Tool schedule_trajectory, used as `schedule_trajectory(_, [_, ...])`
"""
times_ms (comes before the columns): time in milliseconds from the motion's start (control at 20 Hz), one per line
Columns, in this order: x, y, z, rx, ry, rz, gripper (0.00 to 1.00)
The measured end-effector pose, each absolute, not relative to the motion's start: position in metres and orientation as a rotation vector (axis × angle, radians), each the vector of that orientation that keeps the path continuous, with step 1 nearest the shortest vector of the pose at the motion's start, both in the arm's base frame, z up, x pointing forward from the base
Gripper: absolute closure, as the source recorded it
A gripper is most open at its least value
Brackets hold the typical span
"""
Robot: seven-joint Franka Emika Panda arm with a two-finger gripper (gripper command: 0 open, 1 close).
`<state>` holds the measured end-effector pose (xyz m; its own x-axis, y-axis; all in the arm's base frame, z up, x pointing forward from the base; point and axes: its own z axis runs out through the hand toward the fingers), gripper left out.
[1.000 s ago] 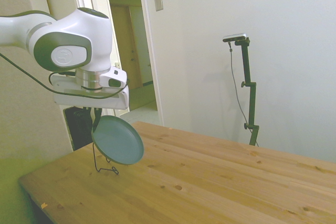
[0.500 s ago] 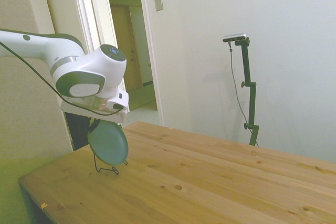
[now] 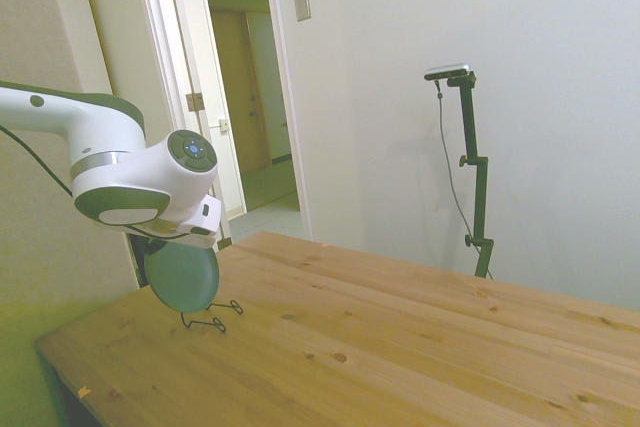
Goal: Load the plate
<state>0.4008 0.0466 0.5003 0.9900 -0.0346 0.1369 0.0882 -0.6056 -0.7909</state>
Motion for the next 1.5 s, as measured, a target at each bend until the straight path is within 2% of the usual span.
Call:
schedule_trajectory(300, [0.408, 0.049, 0.492, -2.197, -0.02, -0.175, 1.0])
schedule_trajectory(800, [0.423, 0.062, 0.453, -2.099, -0.029, -0.202, 1.0])
schedule_trajectory(1500, [0.435, 0.064, 0.441, -2.078, -0.025, -0.224, 1.0])
